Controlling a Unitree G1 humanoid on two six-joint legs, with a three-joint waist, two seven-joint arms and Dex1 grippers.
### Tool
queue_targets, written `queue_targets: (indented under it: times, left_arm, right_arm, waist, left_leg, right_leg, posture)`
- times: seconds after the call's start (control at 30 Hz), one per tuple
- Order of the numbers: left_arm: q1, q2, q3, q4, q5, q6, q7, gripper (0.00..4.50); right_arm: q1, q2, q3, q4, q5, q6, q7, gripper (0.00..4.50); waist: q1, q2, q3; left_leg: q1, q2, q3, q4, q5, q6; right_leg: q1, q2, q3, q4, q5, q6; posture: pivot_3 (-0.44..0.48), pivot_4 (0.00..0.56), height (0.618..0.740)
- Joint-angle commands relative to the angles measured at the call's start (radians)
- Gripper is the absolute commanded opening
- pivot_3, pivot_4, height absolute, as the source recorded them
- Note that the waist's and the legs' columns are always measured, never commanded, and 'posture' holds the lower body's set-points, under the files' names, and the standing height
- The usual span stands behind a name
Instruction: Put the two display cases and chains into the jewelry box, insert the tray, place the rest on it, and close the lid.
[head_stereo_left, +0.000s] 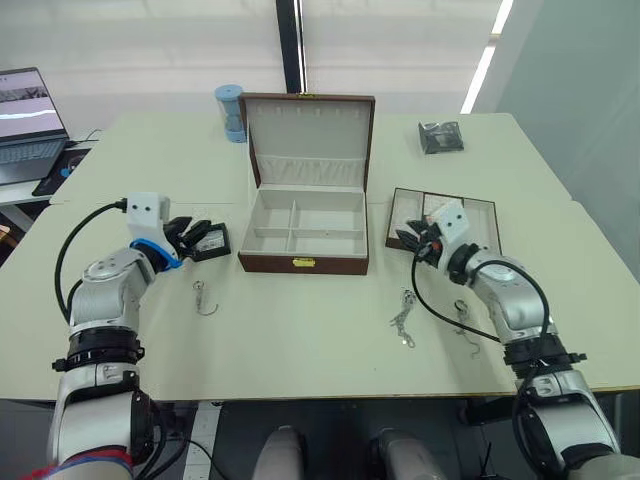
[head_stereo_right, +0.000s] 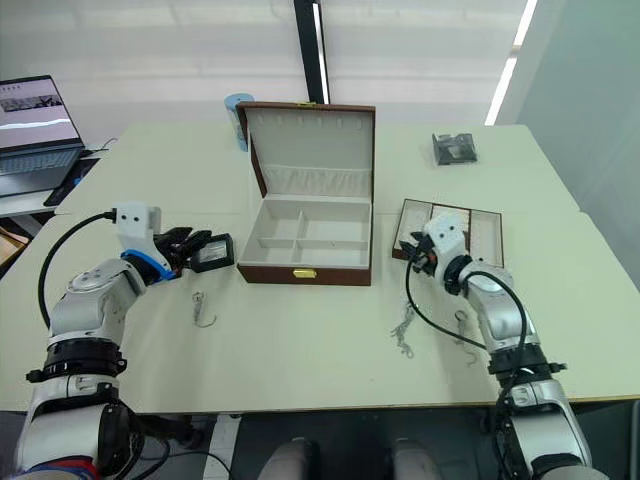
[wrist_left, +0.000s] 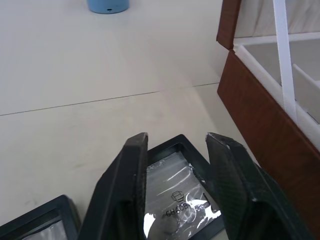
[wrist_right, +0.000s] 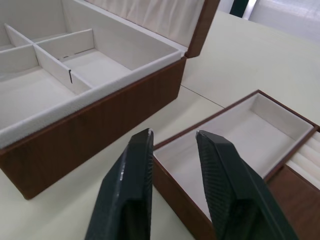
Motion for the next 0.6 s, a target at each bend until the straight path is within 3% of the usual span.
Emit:
queue_targets:
  times: [0.03, 0.1, 0.33, 0.6]
  left_arm:
    - [-0.052, -0.027, -0.047, 0.047, 0.03, -0.042, -0.036, 0.61]
    - [-0.066, -0.042, -0.069, 0.072, 0.043, -0.051, -0.054, 0.02]
    - [-0.058, -0.076, -0.119, 0.06, 0.035, -0.056, -0.167, 0.02]
    - [0.054, -0.07, -0.15, -0.161, -0.01, 0.061, -0.295, 0.02]
  right_arm:
    - [-0.035, 0.025, 0.027, 0.021, -0.031, -0.005, -0.014, 0.33]
    - [-0.043, 0.034, 0.033, 0.036, -0.042, -0.009, -0.016, 0.0]
    - [-0.043, 0.06, 0.062, 0.018, -0.032, -0.006, 0.036, 0.0]
    - [0.017, 0.049, 0.093, -0.083, -0.009, 0.032, 0.133, 0.0]
  waist:
    - [0.0, 0.0, 0.0]
    - [0.0, 0.0, 0.0]
    - [0.0, 0.0, 0.0]
    - [0.0, 0.0, 0.0]
  left_leg:
    - [0.0, 0.0, 0.0, 0.0, 0.0, 0.0]
    - [-0.001, 0.0, 0.0, 0.0, 0.0, 0.0]
    - [-0.001, 0.0, 0.0, 0.0, 0.0, 0.0]
    - [-0.001, 0.001, 0.0, 0.0, 0.0, 0.0]
  right_leg:
    - [0.0, 0.0, 0.0, 0.0, 0.0, 0.0]
    - [0.0, 0.0, 0.0, 0.0, 0.0, 0.0]
    - [-0.001, 0.0, 0.0, 0.001, 0.0, 0.0]
    - [-0.001, 0.0, 0.001, 0.0, 0.0, 0.0]
  posture:
    - [0.0, 0.15, 0.74]
    - [0.0, 0.15, 0.74]
    - [0.0, 0.15, 0.74]
    - [0.0, 0.15, 0.74]
